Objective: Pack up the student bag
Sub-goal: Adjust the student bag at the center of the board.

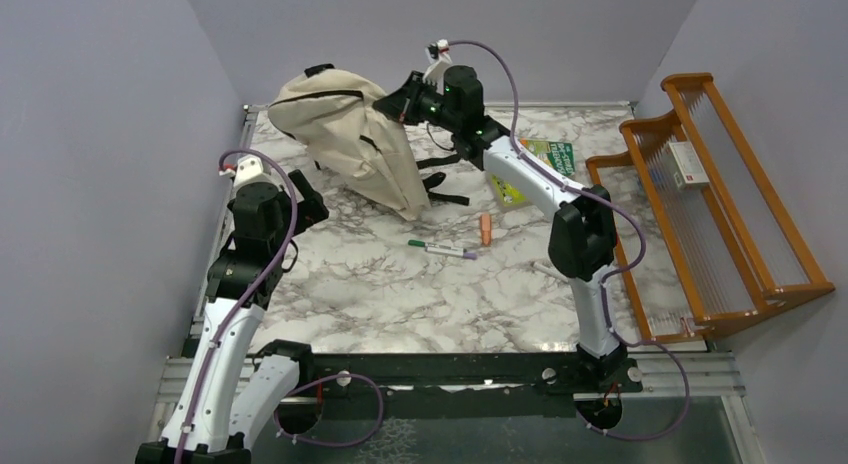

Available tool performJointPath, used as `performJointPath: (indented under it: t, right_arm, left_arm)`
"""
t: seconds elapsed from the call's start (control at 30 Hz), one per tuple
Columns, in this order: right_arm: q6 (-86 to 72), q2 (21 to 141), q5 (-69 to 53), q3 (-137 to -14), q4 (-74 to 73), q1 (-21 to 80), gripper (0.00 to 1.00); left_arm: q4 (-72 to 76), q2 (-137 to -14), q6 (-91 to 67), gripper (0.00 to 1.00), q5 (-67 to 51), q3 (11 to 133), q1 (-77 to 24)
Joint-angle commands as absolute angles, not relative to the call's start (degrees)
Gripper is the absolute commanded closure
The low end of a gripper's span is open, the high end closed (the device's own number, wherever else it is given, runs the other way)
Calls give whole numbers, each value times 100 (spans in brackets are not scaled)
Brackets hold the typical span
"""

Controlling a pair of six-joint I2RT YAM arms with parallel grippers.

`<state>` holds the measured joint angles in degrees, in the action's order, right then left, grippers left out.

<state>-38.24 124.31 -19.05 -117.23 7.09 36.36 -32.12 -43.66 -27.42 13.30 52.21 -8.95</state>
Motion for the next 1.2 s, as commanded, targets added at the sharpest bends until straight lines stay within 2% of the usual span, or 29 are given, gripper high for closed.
performJointPath:
  t: [0.0, 0.23, 0.4, 0.6, 0.87, 1.17]
  right_arm:
    - [-4842, 12024, -1440, -10617, 1475, 2895, 99]
    - [-5110, 11902, -1545, -9729, 1864, 2390, 99]
    - [-4989, 11737, -1345, -9429, 1831, 2261, 99]
    - [-4637, 11357, -732, -8832, 1643, 2159, 99]
    - [-4271, 10797, 346, -8205, 1198, 1999, 99]
    - [-4388, 10581, 578, -7660, 923, 1790, 99]
  left_arm:
    - [-2993, -4394, -2849, 1, 1123, 5044, -870]
    - [-2538, -4721, -3013, 1, 749, 4826, -870]
    - [-1593, -5192, -3477, 1, 204, 4607, -870]
    - [-360, -5998, -4034, 1, -323, 4465, -870]
    - [401, -7109, -4398, 1, -595, 4378, -870]
    - [1346, -8435, -4756, 1, -991, 4641, -997]
